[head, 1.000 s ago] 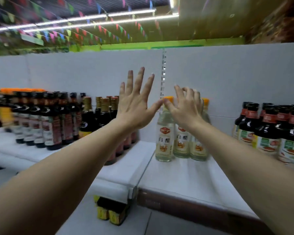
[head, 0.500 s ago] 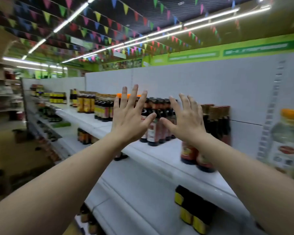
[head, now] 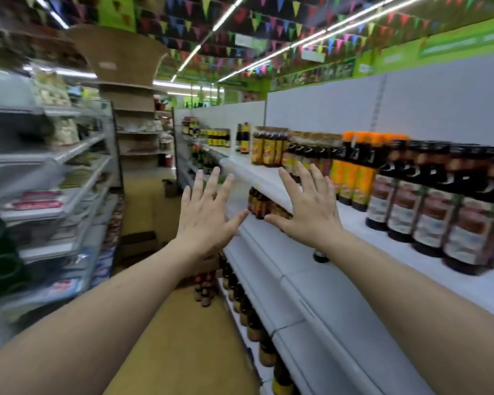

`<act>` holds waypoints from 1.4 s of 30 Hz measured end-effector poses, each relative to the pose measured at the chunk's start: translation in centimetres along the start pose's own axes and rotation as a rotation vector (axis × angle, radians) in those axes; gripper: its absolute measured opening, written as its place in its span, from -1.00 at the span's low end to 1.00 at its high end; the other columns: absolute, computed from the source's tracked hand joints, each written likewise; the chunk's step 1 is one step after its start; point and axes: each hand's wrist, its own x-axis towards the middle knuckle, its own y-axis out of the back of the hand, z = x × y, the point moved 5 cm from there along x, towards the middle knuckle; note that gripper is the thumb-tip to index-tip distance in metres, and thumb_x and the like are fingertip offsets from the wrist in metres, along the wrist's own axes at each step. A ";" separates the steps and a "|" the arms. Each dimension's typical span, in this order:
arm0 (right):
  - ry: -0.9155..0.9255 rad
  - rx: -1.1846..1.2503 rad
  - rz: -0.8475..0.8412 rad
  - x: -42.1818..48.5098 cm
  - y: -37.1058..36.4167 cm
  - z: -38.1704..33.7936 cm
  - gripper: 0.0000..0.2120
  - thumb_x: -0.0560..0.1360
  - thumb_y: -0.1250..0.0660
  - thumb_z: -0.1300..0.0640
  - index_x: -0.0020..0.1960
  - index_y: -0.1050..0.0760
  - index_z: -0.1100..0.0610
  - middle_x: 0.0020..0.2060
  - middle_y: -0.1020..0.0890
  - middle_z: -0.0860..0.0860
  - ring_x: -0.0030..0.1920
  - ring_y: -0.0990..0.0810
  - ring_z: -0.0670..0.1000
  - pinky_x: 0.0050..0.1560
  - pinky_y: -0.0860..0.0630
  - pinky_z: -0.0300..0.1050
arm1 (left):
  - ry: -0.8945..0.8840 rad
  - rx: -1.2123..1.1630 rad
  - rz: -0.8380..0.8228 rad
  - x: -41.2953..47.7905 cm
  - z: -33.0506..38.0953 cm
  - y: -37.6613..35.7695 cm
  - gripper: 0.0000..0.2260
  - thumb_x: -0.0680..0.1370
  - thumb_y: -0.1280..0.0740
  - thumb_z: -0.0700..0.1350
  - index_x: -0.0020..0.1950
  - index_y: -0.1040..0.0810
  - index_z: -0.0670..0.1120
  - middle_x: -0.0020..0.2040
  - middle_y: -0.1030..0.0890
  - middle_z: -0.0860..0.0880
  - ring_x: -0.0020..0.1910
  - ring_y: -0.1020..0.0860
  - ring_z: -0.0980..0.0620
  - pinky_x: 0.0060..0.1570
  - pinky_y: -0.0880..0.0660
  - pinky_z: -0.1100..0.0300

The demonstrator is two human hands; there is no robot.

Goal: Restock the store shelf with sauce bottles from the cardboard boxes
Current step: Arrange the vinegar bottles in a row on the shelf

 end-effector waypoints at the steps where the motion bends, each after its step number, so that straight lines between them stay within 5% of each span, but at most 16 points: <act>1: 0.026 0.020 -0.004 1.5 -1.6 -0.9 -0.06 0.49 -0.28 -0.43 0.68 0.07 -0.10 0.67 0.07 0.07 0.65 0.17 0.17 0.61 0.15 0.25 | 0.035 0.009 -0.001 0.4 -1.8 -0.9 -0.26 0.62 -0.04 0.40 0.69 0.13 0.14 0.70 0.21 0.00 0.66 0.26 -0.12 0.61 0.13 -0.18; 11: 0.211 0.149 -0.100 18.3 -16.6 -7.8 -0.01 0.47 -0.30 -0.46 0.68 0.11 -0.11 0.67 0.08 0.08 0.65 0.15 0.19 0.61 0.06 0.25 | 0.366 0.128 -0.002 8.2 -16.1 -9.1 -0.27 0.61 -0.08 0.42 0.69 0.04 0.16 0.71 0.07 -0.03 0.67 0.15 -0.12 0.60 0.06 -0.19; 19: 0.341 0.216 -0.198 27.8 -30.0 -13.2 0.00 0.46 -0.36 -0.42 0.67 0.08 -0.11 0.67 0.07 0.11 0.65 0.15 0.19 0.61 0.10 0.27 | 0.457 0.227 -0.079 13.7 -24.0 -16.5 -0.30 0.62 -0.10 0.39 0.69 0.00 0.16 0.71 0.03 -0.08 0.67 0.13 -0.15 0.61 0.06 -0.21; 42: 0.054 0.166 -0.591 59.1 -70.6 -30.5 -0.04 0.49 -0.35 -0.40 0.67 0.05 -0.06 0.66 0.05 0.13 0.64 0.05 0.23 0.60 -0.03 0.28 | 0.557 0.038 -0.359 39.1 -67.3 -44.0 -0.28 0.62 -0.07 0.42 0.69 -0.06 0.10 0.70 -0.01 -0.08 0.67 0.10 -0.17 0.58 0.00 -0.27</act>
